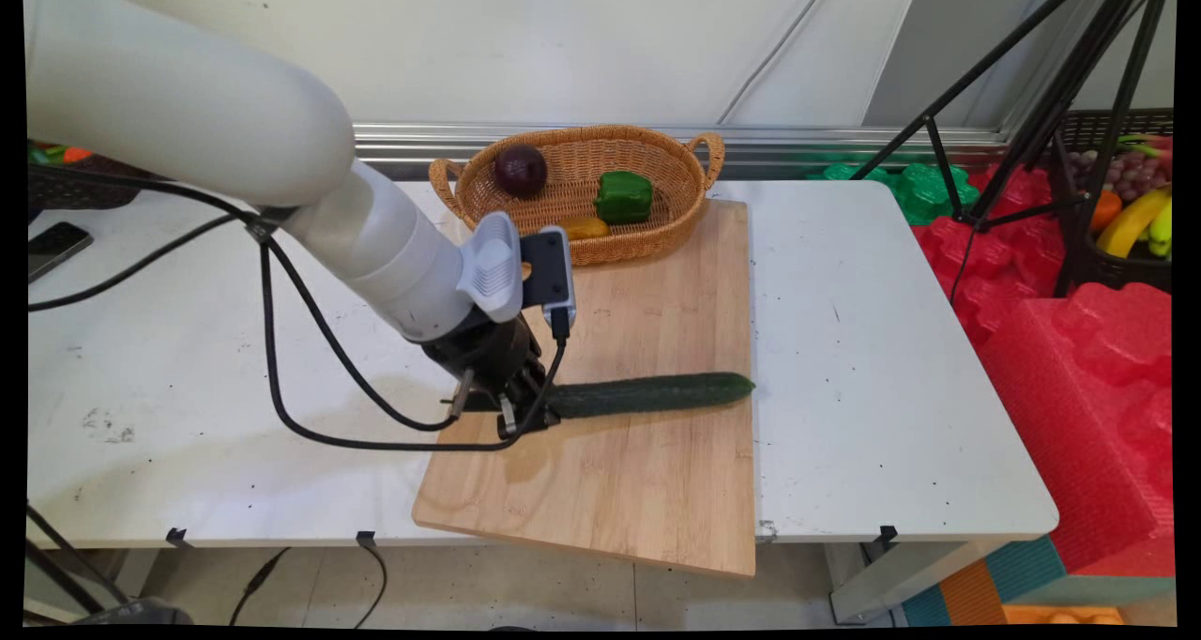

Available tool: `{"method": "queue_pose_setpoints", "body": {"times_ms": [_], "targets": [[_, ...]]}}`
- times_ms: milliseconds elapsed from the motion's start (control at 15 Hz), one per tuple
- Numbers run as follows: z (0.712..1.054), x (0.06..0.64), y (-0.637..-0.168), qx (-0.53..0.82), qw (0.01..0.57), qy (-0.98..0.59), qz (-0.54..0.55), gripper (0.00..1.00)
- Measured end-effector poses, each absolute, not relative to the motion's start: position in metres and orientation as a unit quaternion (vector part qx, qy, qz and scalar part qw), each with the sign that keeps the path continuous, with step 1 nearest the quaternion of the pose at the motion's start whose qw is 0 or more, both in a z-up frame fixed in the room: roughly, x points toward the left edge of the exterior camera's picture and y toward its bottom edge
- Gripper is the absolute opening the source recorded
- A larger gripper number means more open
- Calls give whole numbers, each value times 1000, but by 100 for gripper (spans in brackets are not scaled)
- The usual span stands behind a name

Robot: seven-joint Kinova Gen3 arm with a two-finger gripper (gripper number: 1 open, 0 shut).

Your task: Place the picked object on the cutting board

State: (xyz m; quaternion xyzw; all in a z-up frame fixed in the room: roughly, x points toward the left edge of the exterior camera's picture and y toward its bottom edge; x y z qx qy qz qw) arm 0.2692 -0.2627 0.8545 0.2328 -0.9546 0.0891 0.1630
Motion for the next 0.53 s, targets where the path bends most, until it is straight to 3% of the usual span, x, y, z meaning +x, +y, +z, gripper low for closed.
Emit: {"method": "queue_pose_setpoints", "body": {"times_ms": [533], "targets": [[828, 276, -266, 220, 162, -959, 77, 0]]}}
